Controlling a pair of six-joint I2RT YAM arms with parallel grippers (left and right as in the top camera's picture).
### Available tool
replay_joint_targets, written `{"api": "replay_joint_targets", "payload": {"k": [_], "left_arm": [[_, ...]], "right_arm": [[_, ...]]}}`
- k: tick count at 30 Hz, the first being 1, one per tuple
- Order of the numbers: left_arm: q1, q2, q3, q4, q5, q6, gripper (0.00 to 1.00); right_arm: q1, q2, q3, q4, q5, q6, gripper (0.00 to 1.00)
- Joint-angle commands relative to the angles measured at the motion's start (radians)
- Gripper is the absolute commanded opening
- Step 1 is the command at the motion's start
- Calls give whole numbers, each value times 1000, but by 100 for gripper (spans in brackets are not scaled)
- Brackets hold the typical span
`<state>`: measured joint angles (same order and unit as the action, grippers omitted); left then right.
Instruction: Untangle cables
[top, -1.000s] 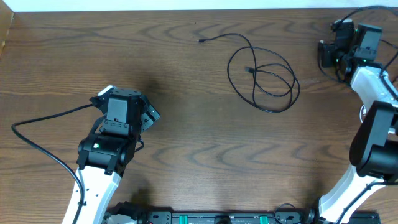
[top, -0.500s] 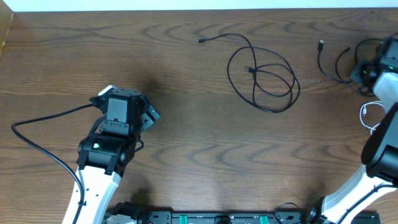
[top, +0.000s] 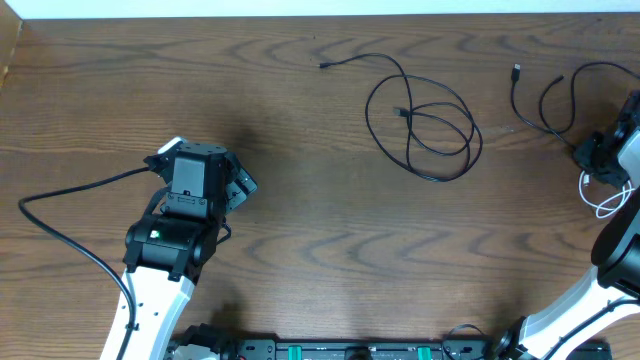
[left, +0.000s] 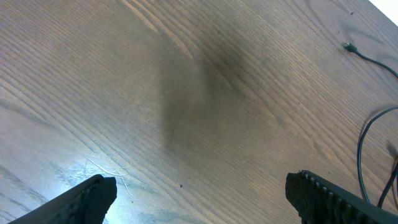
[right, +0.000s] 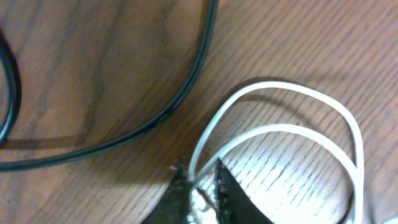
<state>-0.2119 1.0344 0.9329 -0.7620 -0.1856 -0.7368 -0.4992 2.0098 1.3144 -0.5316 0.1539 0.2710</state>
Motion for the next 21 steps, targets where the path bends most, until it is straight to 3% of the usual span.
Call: {"api": "replay_joint_targets", "payload": {"k": [1,11,21], "left_arm": [[4,3,13,-5,-6,-5,94],[4,3,13,-5,-6,-5,94],[4,3,13,-5,-6,-6,94]], "right_arm": [[2,-19,-6,-9,3,13,7],[23,-284,-6,53,-214,13,14],[163,-533,-6,333,-486,13,25]]}}
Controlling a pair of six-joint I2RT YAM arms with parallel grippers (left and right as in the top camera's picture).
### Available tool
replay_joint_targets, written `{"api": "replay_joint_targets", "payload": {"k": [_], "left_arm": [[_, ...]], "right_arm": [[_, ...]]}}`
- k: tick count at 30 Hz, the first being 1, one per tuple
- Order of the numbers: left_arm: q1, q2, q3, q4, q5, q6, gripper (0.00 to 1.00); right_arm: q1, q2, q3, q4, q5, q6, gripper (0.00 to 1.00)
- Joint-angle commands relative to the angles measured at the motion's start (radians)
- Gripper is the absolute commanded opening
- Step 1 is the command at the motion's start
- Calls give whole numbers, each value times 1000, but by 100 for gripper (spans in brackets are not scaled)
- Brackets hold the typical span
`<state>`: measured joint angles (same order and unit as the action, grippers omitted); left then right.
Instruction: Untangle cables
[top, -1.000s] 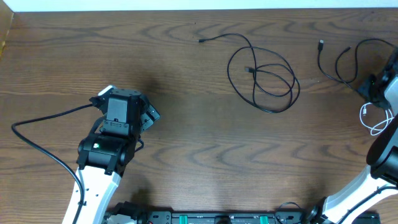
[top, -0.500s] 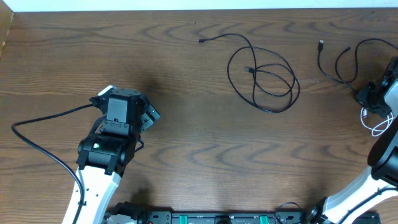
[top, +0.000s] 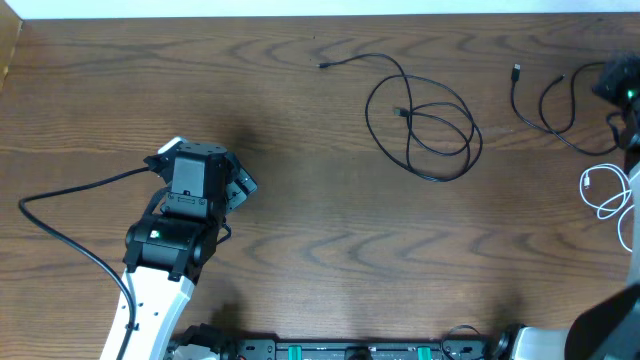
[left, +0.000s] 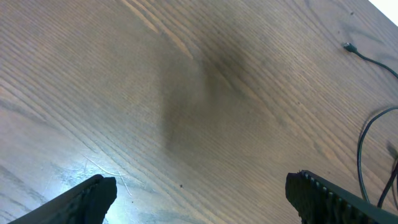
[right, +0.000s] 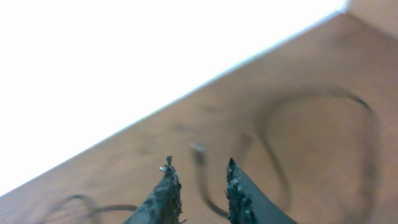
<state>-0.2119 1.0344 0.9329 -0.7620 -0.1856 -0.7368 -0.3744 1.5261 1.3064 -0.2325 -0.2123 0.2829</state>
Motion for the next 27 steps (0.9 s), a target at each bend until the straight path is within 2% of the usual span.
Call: {"api": "replay_joint_targets", "payload": {"k": [1,6,10,12,21,27], "left_arm": [[4,3,13,-5,-6,-5,94],[4,3,13,-5,-6,-5,94],[4,3,13,-5,-6,-6,94],[4,3,13,-5,-6,-5,94],[4,3,13,-5,-6,-5,94],[4,3,13,-5,-6,-6,94]], "right_arm": [[51,-61,2,56,-127,1,28],[132,-112,2,109,-131,-88,36],[177,-114,2,17,-131,-249,47],[186,-119,1,-28,-130,-292,50],[210,-132,-10,-52,-130,-292,58],[226,-208,-90,-32,-129,-312,63]]}}
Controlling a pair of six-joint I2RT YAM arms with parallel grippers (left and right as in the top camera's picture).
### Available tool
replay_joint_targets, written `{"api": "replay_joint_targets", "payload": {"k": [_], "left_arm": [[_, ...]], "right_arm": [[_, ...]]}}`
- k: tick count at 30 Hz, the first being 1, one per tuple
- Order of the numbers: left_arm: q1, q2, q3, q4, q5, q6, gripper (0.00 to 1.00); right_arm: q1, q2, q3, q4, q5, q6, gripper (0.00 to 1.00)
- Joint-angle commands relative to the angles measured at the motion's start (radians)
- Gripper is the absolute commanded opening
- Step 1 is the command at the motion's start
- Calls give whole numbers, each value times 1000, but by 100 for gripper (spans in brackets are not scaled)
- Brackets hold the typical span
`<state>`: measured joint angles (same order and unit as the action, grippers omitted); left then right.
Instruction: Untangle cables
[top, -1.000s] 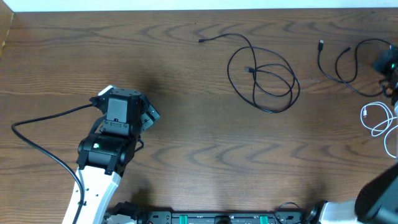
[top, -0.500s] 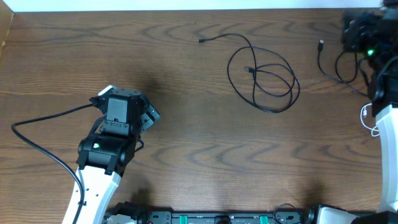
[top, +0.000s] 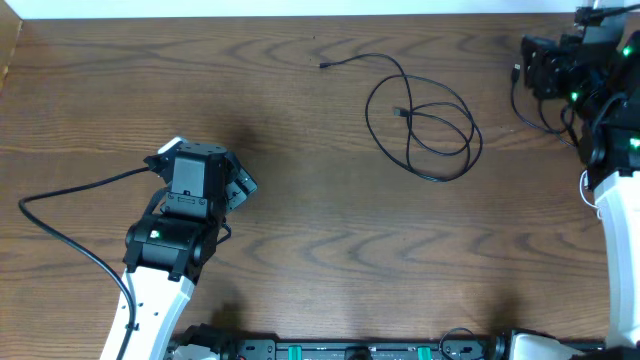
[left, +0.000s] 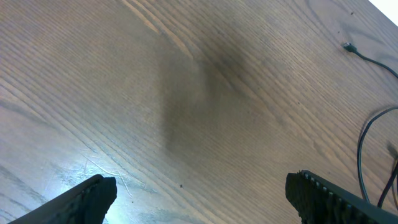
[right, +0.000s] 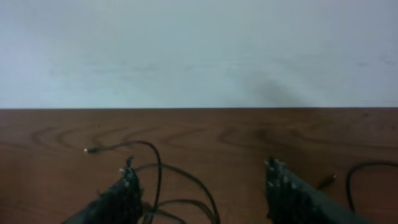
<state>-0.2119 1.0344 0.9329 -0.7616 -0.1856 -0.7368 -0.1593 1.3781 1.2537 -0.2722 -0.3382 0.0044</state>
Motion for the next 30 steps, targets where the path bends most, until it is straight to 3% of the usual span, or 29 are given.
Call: {"api": "replay_joint_targets", "payload": {"k": [1,7,18,30], "left_arm": [[4,3,13,-5,-6,-6,94],[4,3,13,-5,-6,-5,94],[4,3,13,-5,-6,-5,94],[4,3,13,-5,-6,-5,94]], "right_arm": [[12,-85,-60,16,-3,-55,63],[11,-264,-220,61,-1,-173,67],[8,-739,-557,130,-6,-168,78],[28,-1110,-579,74,-102,-113,86]]}}
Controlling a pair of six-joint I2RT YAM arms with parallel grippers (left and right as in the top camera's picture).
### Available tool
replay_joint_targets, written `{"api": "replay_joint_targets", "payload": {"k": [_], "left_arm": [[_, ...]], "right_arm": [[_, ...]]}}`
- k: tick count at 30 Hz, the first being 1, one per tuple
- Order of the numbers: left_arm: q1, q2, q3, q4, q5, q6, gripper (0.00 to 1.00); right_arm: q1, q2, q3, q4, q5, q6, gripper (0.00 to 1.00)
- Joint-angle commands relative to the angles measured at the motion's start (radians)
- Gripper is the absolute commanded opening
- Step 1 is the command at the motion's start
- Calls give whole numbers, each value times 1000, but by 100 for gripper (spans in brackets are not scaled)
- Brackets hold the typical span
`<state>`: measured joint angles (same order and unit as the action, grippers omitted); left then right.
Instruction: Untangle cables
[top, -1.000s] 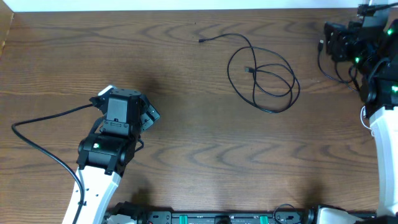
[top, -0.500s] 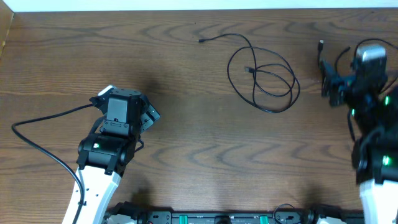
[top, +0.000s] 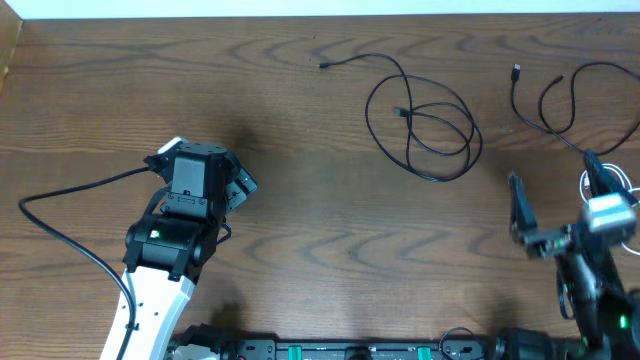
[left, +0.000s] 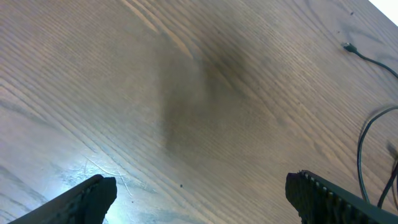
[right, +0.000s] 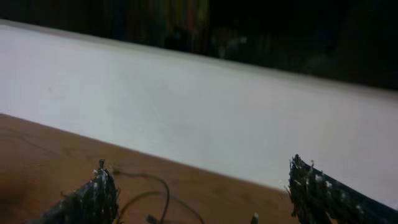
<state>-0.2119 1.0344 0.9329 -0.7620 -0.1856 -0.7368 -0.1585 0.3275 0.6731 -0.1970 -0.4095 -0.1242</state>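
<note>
A looped black cable (top: 428, 122) lies at the back middle of the wooden table (top: 330, 230), its plug end (left: 349, 46) also showing in the left wrist view. A second black cable (top: 552, 102) curls at the back right. The white cable (top: 584, 182) at the right edge is mostly hidden under my right gripper (top: 555, 190). That gripper is raised with its jaws wide apart and nothing between them; its camera sees the wall and the far cable (right: 158, 185). My left gripper (left: 199, 199) stands open over bare wood at the left.
The left arm's own black lead (top: 70, 215) trails across the left side of the table. The table's back edge meets a white wall (right: 205, 112). Bare wood lies between the two arms.
My right gripper was at the back right corner over the second black cable. It now stands at the front right, higher and opened wider. The left arm and the cables have not moved.
My right gripper was shut on the white cable at the right edge. Then the white cable lay free and the gripper was lifted, jaws slightly apart. Then it was open at the back right, and now at the front right. The left arm stayed put.
</note>
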Motion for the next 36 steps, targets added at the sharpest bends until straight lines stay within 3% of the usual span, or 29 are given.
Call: {"api": "replay_joint_targets", "payload": {"k": [1,13,19,21,25,27,34,36], "left_arm": [[4,3,13,-5,-6,-6,94],[4,3,13,-5,-6,-5,94],[4,3,13,-5,-6,-6,94],[4,3,13,-5,-6,-5,94],[4,3,13,-5,-6,-5,94],[4,3,13,-5,-6,-5,94],[4,3,13,-5,-6,-6,94],[4,3,13,-5,-6,-6,94]], "right_arm": [[36,-85,2,-5,-31,15,86],[184,-315,50,-106,-30,-10,90],[200,-322,75,-125,-19,-57,92],[200,-322,82,-120,-19,-58,99],[199,-322,84,-76,-5,-78,99],[199,-321,84,-76,2,-160,99],[199,-320,84,-27,16,-694,99],[198,-319,82,-35,39,-770,99]]}}
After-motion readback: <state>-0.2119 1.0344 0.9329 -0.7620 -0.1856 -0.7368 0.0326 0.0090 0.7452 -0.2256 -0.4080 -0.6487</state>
